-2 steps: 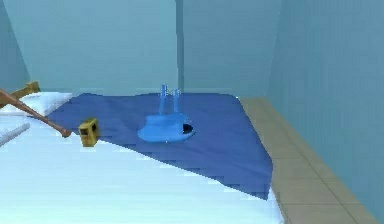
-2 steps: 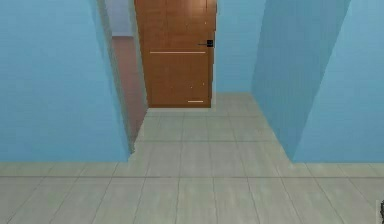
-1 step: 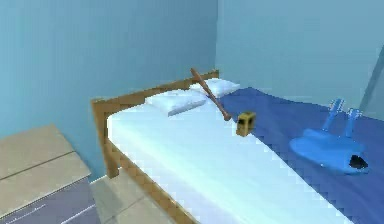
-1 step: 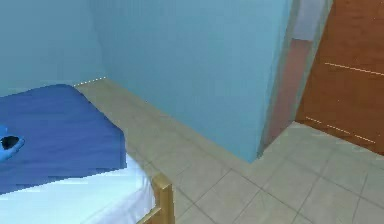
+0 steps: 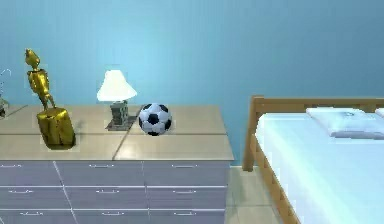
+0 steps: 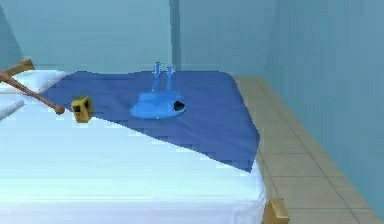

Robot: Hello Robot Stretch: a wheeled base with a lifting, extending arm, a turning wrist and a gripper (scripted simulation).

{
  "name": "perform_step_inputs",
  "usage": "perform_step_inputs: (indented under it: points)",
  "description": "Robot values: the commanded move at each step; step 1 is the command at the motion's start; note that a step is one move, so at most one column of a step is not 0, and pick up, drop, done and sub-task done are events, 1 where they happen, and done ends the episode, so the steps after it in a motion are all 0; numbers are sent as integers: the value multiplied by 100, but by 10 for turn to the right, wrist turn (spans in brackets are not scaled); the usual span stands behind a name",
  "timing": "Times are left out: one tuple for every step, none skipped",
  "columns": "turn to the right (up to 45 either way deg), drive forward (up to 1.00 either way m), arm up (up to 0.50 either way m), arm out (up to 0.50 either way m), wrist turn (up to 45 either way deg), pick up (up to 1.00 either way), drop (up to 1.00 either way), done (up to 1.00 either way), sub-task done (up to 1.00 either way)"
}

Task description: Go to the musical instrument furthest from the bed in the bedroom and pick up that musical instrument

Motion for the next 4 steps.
perform_step_inputs:
  points:
    - [-450,0,0,0,0,0,0,0,0]
    - [-450,0,0,0,0,0,0,0,0]
    - [0,100,0,0,0,0,0,0,0]
    - [60,0,0,0,0,0,0,0,0]
